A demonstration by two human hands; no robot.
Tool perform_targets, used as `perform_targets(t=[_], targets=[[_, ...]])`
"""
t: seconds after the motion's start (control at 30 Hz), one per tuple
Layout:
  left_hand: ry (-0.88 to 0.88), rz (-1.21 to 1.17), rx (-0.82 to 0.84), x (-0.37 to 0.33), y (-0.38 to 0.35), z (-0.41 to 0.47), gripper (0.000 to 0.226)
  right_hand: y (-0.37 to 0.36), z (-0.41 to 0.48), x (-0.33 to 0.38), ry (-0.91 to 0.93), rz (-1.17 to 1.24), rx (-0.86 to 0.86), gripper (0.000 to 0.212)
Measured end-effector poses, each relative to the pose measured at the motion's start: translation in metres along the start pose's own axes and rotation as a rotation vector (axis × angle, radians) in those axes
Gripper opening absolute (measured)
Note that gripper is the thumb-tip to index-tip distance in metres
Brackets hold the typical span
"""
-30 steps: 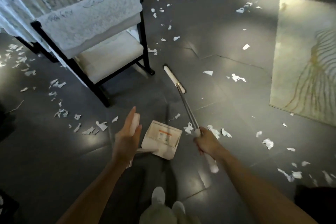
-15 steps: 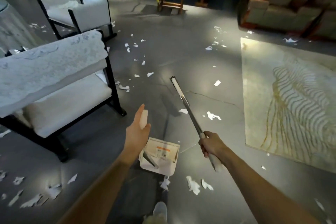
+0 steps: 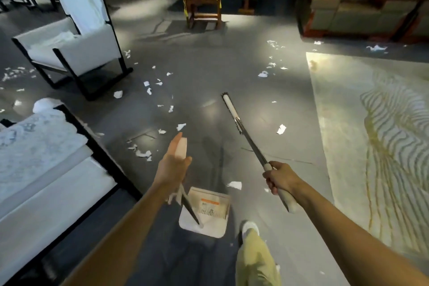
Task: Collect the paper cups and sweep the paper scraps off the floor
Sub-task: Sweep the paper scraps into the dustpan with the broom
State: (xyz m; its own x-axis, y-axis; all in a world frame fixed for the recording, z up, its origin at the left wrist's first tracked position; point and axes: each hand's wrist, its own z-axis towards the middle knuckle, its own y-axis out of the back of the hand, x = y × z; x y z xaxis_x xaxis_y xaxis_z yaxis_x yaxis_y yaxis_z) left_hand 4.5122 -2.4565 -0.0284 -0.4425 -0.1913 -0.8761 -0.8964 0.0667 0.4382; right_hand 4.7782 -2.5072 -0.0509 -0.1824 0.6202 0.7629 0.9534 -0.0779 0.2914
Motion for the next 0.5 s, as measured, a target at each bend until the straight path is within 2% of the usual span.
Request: perform_targets(t=[0.13,0.27,0.5], targets=[[0.035,-0.048,-0.051,-0.046,-0.019,0.115,0.059,0.037,0.110,0.067,-0.012,-0.008,0.038,0.019],[0.100,-0.066,-0.157,-0.086,-0.024,0.212,0.054,0.062,0.206,0.150,0.011,-0.077,0.068,0.015],[0.110,-0.096,-0.208,-0.133,-0.035,0.371,0.053,0.058,0.351,0.269,0.091,-0.189,0.147,0.010]])
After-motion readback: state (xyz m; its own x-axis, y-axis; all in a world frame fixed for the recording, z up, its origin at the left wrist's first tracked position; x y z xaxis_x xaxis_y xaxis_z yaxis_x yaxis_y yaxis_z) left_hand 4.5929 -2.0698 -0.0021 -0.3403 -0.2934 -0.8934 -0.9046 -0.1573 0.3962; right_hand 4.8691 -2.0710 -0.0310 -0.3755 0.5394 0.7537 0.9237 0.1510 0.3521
